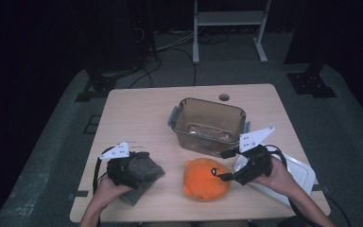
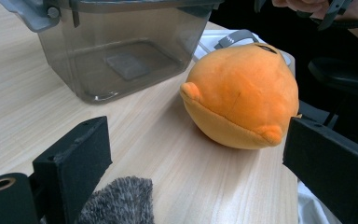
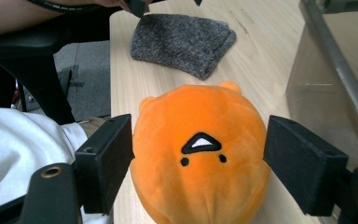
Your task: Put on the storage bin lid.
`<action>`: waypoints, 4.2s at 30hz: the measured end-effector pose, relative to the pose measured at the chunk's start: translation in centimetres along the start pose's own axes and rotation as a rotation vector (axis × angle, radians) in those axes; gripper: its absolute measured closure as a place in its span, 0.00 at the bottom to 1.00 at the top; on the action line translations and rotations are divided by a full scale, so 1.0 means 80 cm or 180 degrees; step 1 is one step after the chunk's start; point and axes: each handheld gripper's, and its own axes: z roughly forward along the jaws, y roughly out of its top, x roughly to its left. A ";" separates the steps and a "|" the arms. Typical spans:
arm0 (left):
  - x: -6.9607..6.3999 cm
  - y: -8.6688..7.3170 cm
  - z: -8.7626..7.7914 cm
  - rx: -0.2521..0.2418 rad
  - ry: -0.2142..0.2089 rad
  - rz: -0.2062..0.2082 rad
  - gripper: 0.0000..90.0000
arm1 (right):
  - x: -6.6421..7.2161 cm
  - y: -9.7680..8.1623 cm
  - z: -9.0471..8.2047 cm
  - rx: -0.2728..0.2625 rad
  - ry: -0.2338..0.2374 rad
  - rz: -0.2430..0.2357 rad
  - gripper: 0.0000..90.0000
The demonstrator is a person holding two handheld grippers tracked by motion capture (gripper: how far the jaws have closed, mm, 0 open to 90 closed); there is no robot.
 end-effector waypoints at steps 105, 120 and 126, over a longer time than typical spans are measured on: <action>0.007 -0.001 -0.006 -0.0039 -0.0003 0.0009 0.08 | 0.019 0.090 -0.003 -0.0036 0.0012 -0.0177 0.83; 0.008 -0.003 0.003 0.0022 0.0021 0.0016 0.08 | 0.014 0.144 -0.031 -0.0037 -0.0174 -0.0310 0.83; 0.008 -0.003 0.006 0.0010 0.0015 0.0020 0.07 | 0.005 0.153 -0.037 -0.0062 -0.0241 -0.0298 0.83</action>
